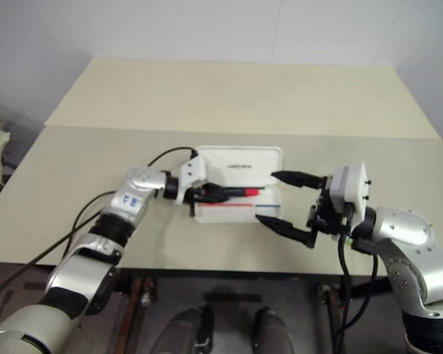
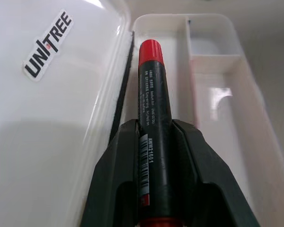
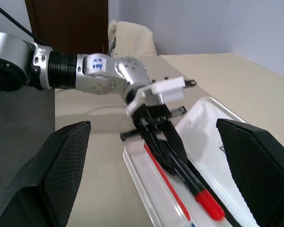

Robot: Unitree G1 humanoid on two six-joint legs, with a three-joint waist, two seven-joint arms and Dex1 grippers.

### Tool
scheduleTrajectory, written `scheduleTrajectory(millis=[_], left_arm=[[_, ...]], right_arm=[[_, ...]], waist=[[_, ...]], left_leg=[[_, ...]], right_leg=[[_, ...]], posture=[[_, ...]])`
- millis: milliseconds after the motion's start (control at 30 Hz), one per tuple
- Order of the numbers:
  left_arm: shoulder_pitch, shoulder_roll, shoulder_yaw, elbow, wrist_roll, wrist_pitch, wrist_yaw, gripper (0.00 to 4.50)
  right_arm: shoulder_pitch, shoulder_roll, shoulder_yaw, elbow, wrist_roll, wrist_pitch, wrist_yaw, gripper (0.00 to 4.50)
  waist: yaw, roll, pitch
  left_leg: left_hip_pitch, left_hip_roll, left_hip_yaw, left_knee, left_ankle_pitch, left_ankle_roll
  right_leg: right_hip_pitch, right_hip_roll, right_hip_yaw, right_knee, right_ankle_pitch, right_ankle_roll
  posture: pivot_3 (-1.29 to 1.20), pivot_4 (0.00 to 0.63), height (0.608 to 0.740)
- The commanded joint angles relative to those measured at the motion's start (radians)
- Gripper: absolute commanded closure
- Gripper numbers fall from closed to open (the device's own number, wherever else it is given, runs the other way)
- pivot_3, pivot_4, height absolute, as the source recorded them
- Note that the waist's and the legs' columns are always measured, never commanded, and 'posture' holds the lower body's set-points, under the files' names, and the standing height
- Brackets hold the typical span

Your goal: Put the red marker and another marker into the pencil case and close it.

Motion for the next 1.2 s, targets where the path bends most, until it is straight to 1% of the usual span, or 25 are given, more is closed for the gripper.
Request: scheduleTrajectory(millis=[33, 133, 200, 267, 367, 467, 767, 900, 1000, 1067, 1200], left_arm=[[-0.038, -0.024, -0.006, 0.004, 0.005, -0.018, -0.001, 3.91], [-0.035, -0.028, -0.01, -0.009, -0.01, 0.015, -0.053, 3.91], [-0.029, -0.028, -0.007, -0.02, -0.008, 0.026, -0.045, 3.16], [-0.017, -0.028, -0.008, -0.04, -0.017, 0.039, -0.067, 2.62], [-0.008, -0.028, -0.002, -0.056, -0.026, 0.035, -0.077, 1.57], [0.003, -0.02, 0.005, -0.086, -0.04, 0.02, -0.101, 0.64], [0.053, -0.001, 0.028, -0.219, -0.101, 0.034, -0.15, 0.64], [0.101, 0.026, 0.075, -0.339, -0.201, 0.089, -0.212, 0.64], [0.145, 0.067, 0.13, -0.426, -0.299, 0.129, -0.265, 0.64], [0.172, 0.102, 0.155, -0.458, -0.339, 0.141, -0.295, 0.64], [0.229, 0.203, 0.236, -0.503, -0.427, 0.164, -0.36, 0.64]], right_arm=[[-0.004, 0.006, -0.01, -0.04, 0.018, -0.009, -0.014, 0.0], [-0.007, 0.008, -0.008, -0.037, 0.015, -0.011, -0.02, 0.0], [-0.009, 0.009, -0.007, -0.035, 0.013, -0.011, -0.025, 0.0], [-0.011, 0.01, -0.004, -0.032, 0.011, -0.01, -0.027, 0.0], [-0.014, 0.011, -0.001, -0.027, 0.01, -0.011, -0.029, 0.0], [-0.017, 0.014, 0.003, -0.02, 0.008, -0.013, -0.027, 0.0], [-0.022, 0.023, 0.004, 0.003, 0.01, -0.016, -0.021, 0.0], [-0.001, 0.015, -0.023, 0.028, 0.004, -0.014, -0.023, 0.0], [0.04, -0.019, -0.073, 0.081, -0.014, -0.021, -0.002, 0.0], [0.07, -0.044, -0.103, 0.118, -0.023, -0.024, 0.012, 0.0], [0.143, -0.098, -0.166, 0.226, -0.06, -0.056, 0.07, 0.0]], waist=[[0.0, 0.0, 0.0], [-0.003, 0.0, 0.0], [-0.005, 0.0, 0.0], [-0.005, 0.0, 0.0], [-0.005, 0.0, 0.0], [-0.005, 0.0, 0.0], [-0.005, 0.0, 0.0], [-0.006, 0.0, 0.0], [-0.007, 0.0, 0.0], [-0.007, 0.0, 0.0], [-0.007, 0.0, 0.0]], left_leg=[[0.0, 0.0, 0.0, 0.0, 0.0, 0.0], [-0.001, 0.0, 0.0, 0.0, 0.0, 0.001], [-0.001, 0.0, 0.0, 0.0, 0.001, 0.003], [0.0, 0.001, 0.0, 0.0, 0.001, 0.003], [0.0, 0.001, 0.0, 0.0, 0.001, 0.003], [0.0, 0.001, 0.0, 0.0, 0.001, 0.003], [0.0, 0.001, 0.0, 0.0, 0.001, 0.003], [0.0, 0.001, 0.0, 0.0, 0.002, 0.003], [0.0, 0.001, 0.0, 0.0, 0.002, 0.003], [0.0, 0.001, 0.0, 0.0, 0.002, 0.004], [0.001, 0.001, 0.001, 0.0, 0.002, 0.004]], right_leg=[[0.0, 0.0, 0.0, 0.0, 0.0, 0.0], [0.0, 0.0, 0.0, -0.001, 0.0, 0.001], [0.0, 0.004, 0.0, -0.001, 0.0, 0.001], [0.0, 0.005, 0.0, -0.001, 0.0, 0.001], [0.0, 0.006, 0.0, -0.002, 0.0, 0.0], [0.0, 0.005, 0.001, -0.002, 0.0, 0.0], [0.0, 0.002, 0.0, -0.002, 0.0, 0.0], [0.0, 0.002, 0.001, -0.001, 0.0, 0.0], [0.0, 0.002, 0.001, -0.001, 0.0, 0.0], [0.0, 0.002, 0.001, -0.001, 0.0, 0.0], [0.001, 0.003, 0.001, -0.001, 0.0, 0.0]], posture=[[0.0, 0.15, 0.74], [0.0, 0.15, 0.74], [0.0, 0.15, 0.74], [0.0, 0.15, 0.74], [0.0, 0.15, 0.74], [0.0, 0.15, 0.74], [0.0, 0.15, 0.74], [0.0, 0.15, 0.74], [0.0, 0.15, 0.74], [0.0, 0.15, 0.74], [0.0, 0.15, 0.74]])
